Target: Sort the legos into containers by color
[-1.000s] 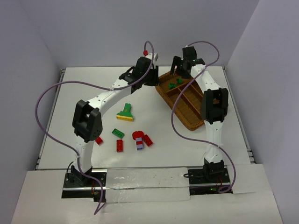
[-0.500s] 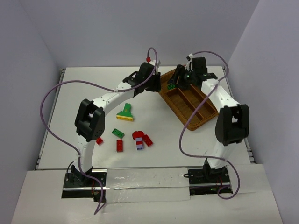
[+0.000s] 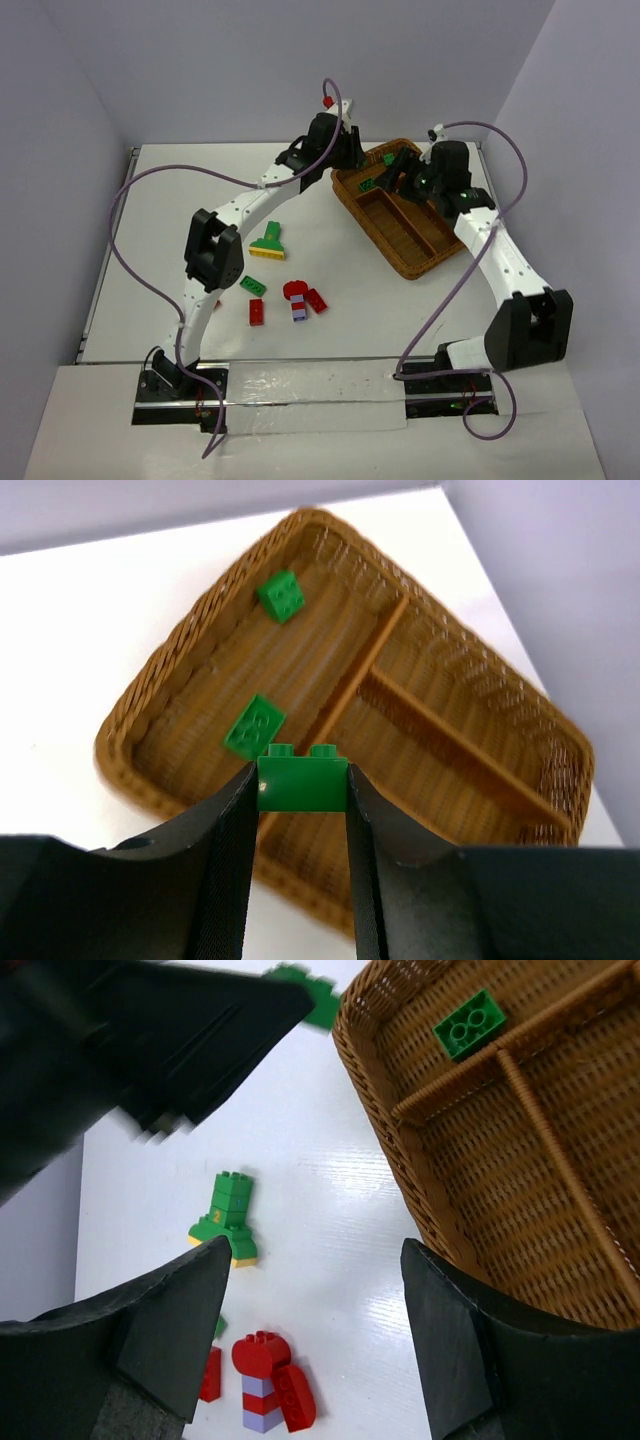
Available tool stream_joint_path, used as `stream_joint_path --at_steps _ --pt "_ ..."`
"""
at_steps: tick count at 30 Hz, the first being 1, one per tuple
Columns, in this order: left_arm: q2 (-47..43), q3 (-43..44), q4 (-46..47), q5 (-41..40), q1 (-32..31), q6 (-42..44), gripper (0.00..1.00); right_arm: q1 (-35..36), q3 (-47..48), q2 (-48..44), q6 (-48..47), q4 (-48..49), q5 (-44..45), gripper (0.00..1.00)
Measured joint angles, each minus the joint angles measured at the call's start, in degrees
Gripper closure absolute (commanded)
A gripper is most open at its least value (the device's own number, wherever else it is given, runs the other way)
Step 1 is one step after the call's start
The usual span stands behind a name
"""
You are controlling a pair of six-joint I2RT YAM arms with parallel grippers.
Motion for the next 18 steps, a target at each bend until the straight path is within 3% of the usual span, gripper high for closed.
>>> stream_joint_path --at_steps 1,3,4,5,8,18 --pt "1.51 1.08 1.21 -0.3 -0.04 -0.47 1.0 0.0 -1.21 -2.09 0.0 -0.11 0.88 0.23" --pt "4.3 2.24 3.18 -0.83 -0.04 -1.18 0.86 -0.01 -2.87 -5.98 -0.03 -0.7 2.5 0.22" --pt "5.83 2.89 3.97 -1.04 -0.04 -1.49 0.66 -0.02 -3.54 -7.93 -0.04 -0.98 3.23 0.22" --pt "7.34 3.5 4.89 -1.21 -0.04 -1.79 0.4 -0.02 -4.09 -9.81 -0.04 -1.33 3.9 0.21" --pt "10.3 3.86 6.34 -1.41 -0.04 -2.49 0.03 -0.02 -4.79 -13.73 -0.07 -1.97 5.39 0.21" --pt "10.68 4.28 7.79 -2.63 -0.02 -1.97 0.01 -0.01 -6.94 -16.54 -1.32 -4.74 8.61 0.21"
